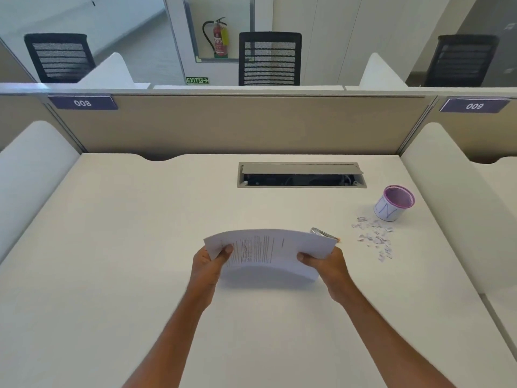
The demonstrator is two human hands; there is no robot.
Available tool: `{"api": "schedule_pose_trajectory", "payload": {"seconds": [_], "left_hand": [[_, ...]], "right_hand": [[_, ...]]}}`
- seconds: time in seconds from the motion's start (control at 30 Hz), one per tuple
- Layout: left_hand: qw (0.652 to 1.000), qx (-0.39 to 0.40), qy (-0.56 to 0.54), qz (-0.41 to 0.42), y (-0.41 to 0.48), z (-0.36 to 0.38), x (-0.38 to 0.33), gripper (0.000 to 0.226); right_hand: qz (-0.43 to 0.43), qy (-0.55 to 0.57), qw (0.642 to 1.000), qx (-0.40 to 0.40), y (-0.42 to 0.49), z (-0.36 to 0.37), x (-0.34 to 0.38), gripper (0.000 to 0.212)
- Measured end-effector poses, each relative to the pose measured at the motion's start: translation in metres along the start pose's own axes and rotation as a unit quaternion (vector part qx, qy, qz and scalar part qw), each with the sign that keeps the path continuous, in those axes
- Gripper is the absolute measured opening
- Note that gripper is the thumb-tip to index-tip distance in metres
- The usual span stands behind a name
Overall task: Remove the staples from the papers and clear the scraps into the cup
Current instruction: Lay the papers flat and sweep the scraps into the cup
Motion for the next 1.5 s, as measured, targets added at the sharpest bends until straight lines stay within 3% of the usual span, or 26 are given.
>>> {"api": "schedule_pose_trajectory", "payload": {"seconds": [0.27,0.5,0.73,0.83,0.93,1.07,1.13,1.17,1.23,1.3,1.33,1.4,1.5], "left_hand": [[1.000,-0.006,0.014,-0.002,-0.001,-0.003,-0.001,0.034],[0.998,-0.035,0.051,-0.027,0.000,-0.001,0.008,0.013],[0.979,-0.052,0.189,0.061,0.000,-0.003,-0.053,0.026],[0.961,-0.046,0.256,0.096,0.001,0.007,-0.074,0.009],[0.942,-0.047,0.308,0.125,-0.006,0.024,-0.092,0.015],[0.936,-0.022,0.325,0.136,-0.017,0.041,-0.108,0.028],[0.932,-0.025,0.326,0.156,-0.019,0.038,-0.116,0.016],[0.924,-0.049,0.334,0.179,-0.021,0.032,-0.121,0.013],[0.916,-0.116,0.331,0.197,-0.024,0.016,-0.124,0.051],[0.949,-0.151,0.239,0.141,-0.026,-0.002,-0.114,0.087],[0.971,-0.132,0.174,0.094,-0.026,-0.004,-0.105,0.095],[0.998,-0.054,0.035,0.021,-0.026,0.000,-0.085,0.092],[0.999,0.020,-0.024,0.021,-0.034,0.017,-0.077,0.057]], "right_hand": [[-0.004,0.007,1.000,0.016,0.007,0.000,0.004,0.053],[0.006,-0.024,0.999,0.022,0.005,-0.003,-0.007,0.057],[-0.095,-0.049,0.994,0.009,0.013,-0.018,0.066,0.038],[-0.155,-0.159,0.973,0.060,0.005,0.008,0.099,0.042],[-0.201,-0.259,0.939,0.109,-0.005,0.044,0.113,0.038],[-0.307,-0.353,0.875,0.123,-0.015,0.074,0.120,0.013],[-0.339,-0.356,0.864,0.108,-0.018,0.076,0.120,0.014],[-0.342,-0.342,0.870,0.099,-0.018,0.074,0.120,0.013],[-0.310,-0.287,0.903,0.080,-0.018,0.068,0.118,0.011],[-0.244,-0.202,0.947,0.059,-0.018,0.061,0.114,0.007],[-0.212,-0.160,0.963,0.050,-0.019,0.058,0.111,0.005],[-0.158,-0.095,0.982,0.032,-0.022,0.056,0.104,0.006],[-0.106,-0.036,0.994,0.020,-0.028,0.057,0.093,0.010]]}}
Point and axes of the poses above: each hand's wrist, its own y-axis towards the middle knuckle, its own z-axis out of the palm, x = y × z, the point moved 6 cm from there along y, towards the middle knuckle, and after that the axes turned 5 degrees about -z, right-handed, at the moved point
